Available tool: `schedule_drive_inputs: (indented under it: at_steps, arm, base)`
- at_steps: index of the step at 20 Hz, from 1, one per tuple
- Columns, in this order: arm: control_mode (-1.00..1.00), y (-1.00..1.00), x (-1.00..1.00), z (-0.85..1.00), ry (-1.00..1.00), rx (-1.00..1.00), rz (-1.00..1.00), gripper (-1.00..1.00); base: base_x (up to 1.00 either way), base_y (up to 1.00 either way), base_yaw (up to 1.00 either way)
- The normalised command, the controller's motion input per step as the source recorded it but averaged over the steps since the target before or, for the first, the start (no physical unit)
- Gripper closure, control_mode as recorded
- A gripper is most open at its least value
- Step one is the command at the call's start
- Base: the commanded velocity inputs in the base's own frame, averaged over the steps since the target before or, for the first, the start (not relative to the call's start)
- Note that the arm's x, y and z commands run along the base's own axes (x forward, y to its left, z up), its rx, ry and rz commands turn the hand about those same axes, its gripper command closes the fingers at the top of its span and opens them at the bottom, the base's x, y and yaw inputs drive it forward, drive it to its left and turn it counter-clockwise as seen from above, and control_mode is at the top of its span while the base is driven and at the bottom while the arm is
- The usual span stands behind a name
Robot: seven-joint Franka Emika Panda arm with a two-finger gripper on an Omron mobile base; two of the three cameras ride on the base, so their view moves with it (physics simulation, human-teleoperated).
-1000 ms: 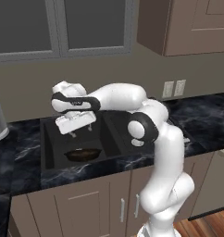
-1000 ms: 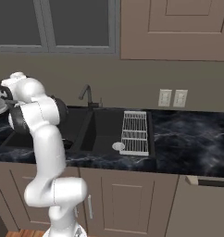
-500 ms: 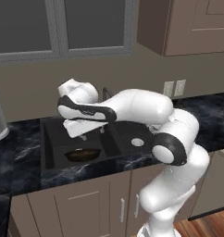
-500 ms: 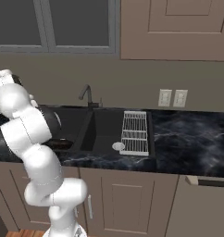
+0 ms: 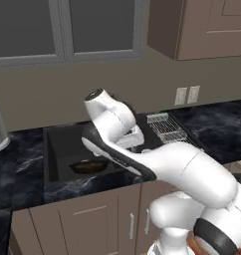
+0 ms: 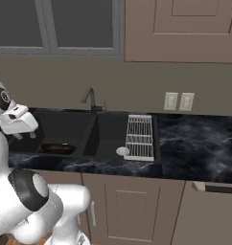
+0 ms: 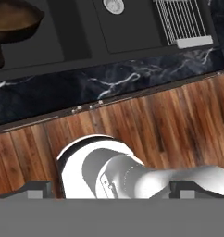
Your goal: Move the pot and pan from the stove into the sink.
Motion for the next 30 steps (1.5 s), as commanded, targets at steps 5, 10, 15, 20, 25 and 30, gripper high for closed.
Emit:
schedule_drive_inputs:
  at_steps: [5,10,15,20,25,30]
  arm:
    - [-1.00,-0.58,-0.81,0.17,-0.28,0.03,0.02,-1.00]
    - [-1.00,-0.52,-0.53,0.15,-0.39,0.01,0.06,-1.00]
    - [-1.00,-0.35,-0.20,0.05,-0.44,0.01,0.11,-1.00]
    - [-1.00,0.00,0.00,0.00,-0.02,0.00,0.01,-1.00]
    - [1.00,-0.04,-0.07,0.00,0.00,0.00,0.00,-1.00]
    - [1.00,0.00,0.00,0.00,0.00,0.00,0.00,-1.00]
  base:
    - [0.00,0.00,0.00]
    - [0.00,0.00,0.00]
    - [0.00,0.00,0.00]
    - [0.00,0.00,0.00]
    - [-0.27,-0.18,0.00]
    - [-0.98,-0.58,0.01]
